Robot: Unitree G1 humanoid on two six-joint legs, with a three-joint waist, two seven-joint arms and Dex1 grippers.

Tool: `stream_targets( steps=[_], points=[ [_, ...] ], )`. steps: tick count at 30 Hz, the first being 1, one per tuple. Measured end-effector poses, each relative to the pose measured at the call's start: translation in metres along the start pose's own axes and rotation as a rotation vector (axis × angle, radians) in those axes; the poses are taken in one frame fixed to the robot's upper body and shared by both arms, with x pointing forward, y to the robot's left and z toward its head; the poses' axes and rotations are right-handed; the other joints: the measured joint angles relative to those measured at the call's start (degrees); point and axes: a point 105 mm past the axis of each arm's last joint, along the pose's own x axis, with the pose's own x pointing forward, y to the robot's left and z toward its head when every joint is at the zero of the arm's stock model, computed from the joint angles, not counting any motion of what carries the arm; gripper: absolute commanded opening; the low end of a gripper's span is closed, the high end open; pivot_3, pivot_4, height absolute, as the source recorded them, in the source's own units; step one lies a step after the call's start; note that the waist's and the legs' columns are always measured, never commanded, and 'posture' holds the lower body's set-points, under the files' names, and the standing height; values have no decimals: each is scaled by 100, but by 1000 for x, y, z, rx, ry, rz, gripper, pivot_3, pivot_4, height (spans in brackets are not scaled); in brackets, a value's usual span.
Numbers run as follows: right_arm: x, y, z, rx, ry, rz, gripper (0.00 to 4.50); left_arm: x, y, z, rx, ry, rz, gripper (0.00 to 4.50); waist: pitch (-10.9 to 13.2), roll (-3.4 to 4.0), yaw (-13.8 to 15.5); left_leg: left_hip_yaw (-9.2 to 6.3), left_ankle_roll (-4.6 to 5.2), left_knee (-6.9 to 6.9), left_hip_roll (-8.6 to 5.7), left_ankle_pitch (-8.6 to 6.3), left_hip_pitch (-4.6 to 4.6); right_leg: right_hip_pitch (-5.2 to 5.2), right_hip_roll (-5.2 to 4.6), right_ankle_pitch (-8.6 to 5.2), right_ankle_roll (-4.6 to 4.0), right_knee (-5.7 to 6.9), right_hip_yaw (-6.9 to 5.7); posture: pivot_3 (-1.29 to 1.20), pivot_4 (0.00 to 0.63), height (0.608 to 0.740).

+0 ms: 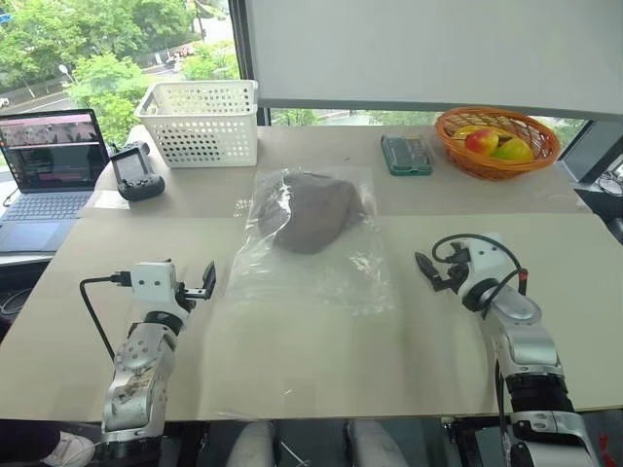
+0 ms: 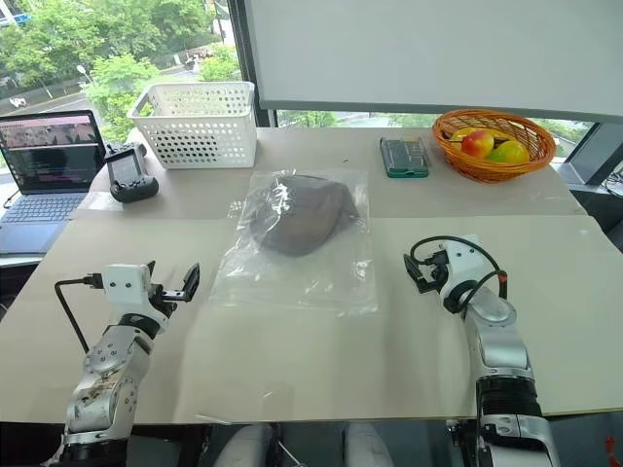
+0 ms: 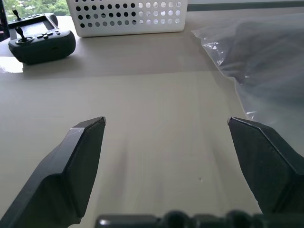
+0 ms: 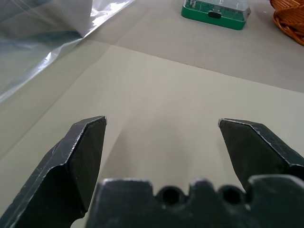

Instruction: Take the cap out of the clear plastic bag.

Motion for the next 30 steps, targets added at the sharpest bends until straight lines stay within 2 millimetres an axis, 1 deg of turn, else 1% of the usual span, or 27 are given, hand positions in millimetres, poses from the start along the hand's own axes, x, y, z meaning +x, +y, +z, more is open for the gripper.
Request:
stream_targets(
  steps=[2,3,4,5,6,7,8,9,10,12,13,14,16,17,18,19,21,22,24,26,28,30],
  points=[
    [0,0,0,15,3,4,4500,1,0,1,-2,-3,-7,4419,1,-1,3,0,0,0,0,0,0,0,0,0,0,1,0,0,150,740],
    [-1,1,1,45,11,17,4500,3,2,6,7,-13,-20,4419,4,-6,5,-1,0,0,1,0,-3,-4,1,0,0,2,-1,0,150,740],
    [-3,1,3,90,22,41,4500,7,9,17,21,-42,-34,4419,7,-10,7,-4,0,0,3,0,-6,-9,5,1,-2,6,-2,0,150,740],
    [-5,1,8,120,32,68,4500,10,17,33,42,-86,-36,4419,7,-11,9,-7,0,0,4,1,-8,-10,5,1,-3,6,-5,0,150,740],
    [-10,-1,15,148,46,110,4500,15,25,57,54,-153,-47,4419,7,-10,23,-7,0,0,2,1,-7,-6,2,0,-3,3,-6,0,150,740],
    [-14,-1,22,158,47,138,4500,17,26,74,63,-201,-66,4419,6,-9,31,-6,0,0,1,0,-6,-1,0,-1,-2,-2,-7,0,150,740],
    [-17,-2,30,161,45,167,4500,17,24,89,65,-248,-95,4419,5,-9,28,-6,0,0,0,-1,-5,5,-2,-1,-1,-10,-7,0,150,740],
    [-22,1,35,170,55,206,4500,19,13,97,65,-264,-161,4419,6,-9,36,-4,-1,0,-5,-1,-6,7,-6,-3,2,-12,-7,0,150,740],
    [-25,6,38,180,64,243,4500,19,3,99,64,-262,-222,4419,6,-9,38,-4,-1,0,-5,-1,-7,7,-7,-2,4,-14,-7,0,150,740],
    [-31,18,40,203,93,312,4500,20,-28,94,51,-222,-382,4419,7,-11,42,-5,-1,1,-5,-1,-9,5,-6,-2,4,-12,-7,0,150,740],
    [-35,26,37,218,114,347,4500,18,-45,90,58,-194,-477,4419,8,-13,37,-6,-1,1,-2,-1,-8,3,-1,-2,3,-9,-8,0,150,740],
    [-38,31,34,231,134,371,4500,14,-61,87,90,-168,-568,4419,8,-14,26,-6,-1,1,0,-1,-8,0,2,-2,2,-6,-7,0,150,740],
    [-42,36,26,247,172,384,4500,2,-85,84,195,-131,-738,4419,8,-13,-6,-2,-1,-1,1,-1,-5,-4,3,-6,-4,-3,-3,0,150,740],
    [-44,37,23,255,186,386,4500,-5,-94,80,263,-112,-815,4419,8,-13,-23,-1,-1,-1,2,-2,-4,-4,5,-8,-6,-2,-2,0,150,740],
    [-45,38,21,260,193,387,4500,-10,-98,76,330,-92,-870,4419,8,-13,-38,1,-1,-2,3,-1,-3,-5,7,-10,-9,-3,0,0,150,740],
    [-45,38,22,259,194,387,4500,-17,-104,65,431,-56,-948,4419,7,-11,-53,4,-1,-4,3,-1,1,-5,7,-13,-14,-2,2,0,150,740],
    [-45,39,23,257,189,386,4500,-28,-107,50,554,-13,-1055,4419,8,-11,-63,4,-1,-5,6,-1,2,-4,8,-18,-17,-2,1,0,150,740],
    [-45,38,23,257,189,383,4500,-34,-110,43,580,4,-1106,4419,8,-11,-50,4,-1,-4,6,-1,0,-5,8,-18,-16,-2,0,0,150,740],
    [-46,38,19,261,198,375,4500,-41,-116,38,615,-6,-1176,4419,8,-13,-7,3,-1,-4,7,-1,-3,-5,6,-19,-15,-5,-2,0,150,740],
    [-48,38,15,264,212,365,4500,-42,-115,33,660,-10,-1204,4419,9,-12,24,3,-1,-4,5,-1,-5,-7,4,-21,-13,-4,-3,0,150,740],
    [-49,37,12,266,217,359,4500,-38,-111,27,692,-8,-1192,4419,8,-12,32,2,-1,-4,5,-1,-5,-6,4,-20,-13,-4,-4,0,150,740],
    [-50,35,11,263,220,344,4500,-26,-109,25,700,-33,-1144,4419,9,-13,45,1,0,-3,3,-1,-5,-5,2,-20,-11,-3,-5,0,150,740]
  ],
)
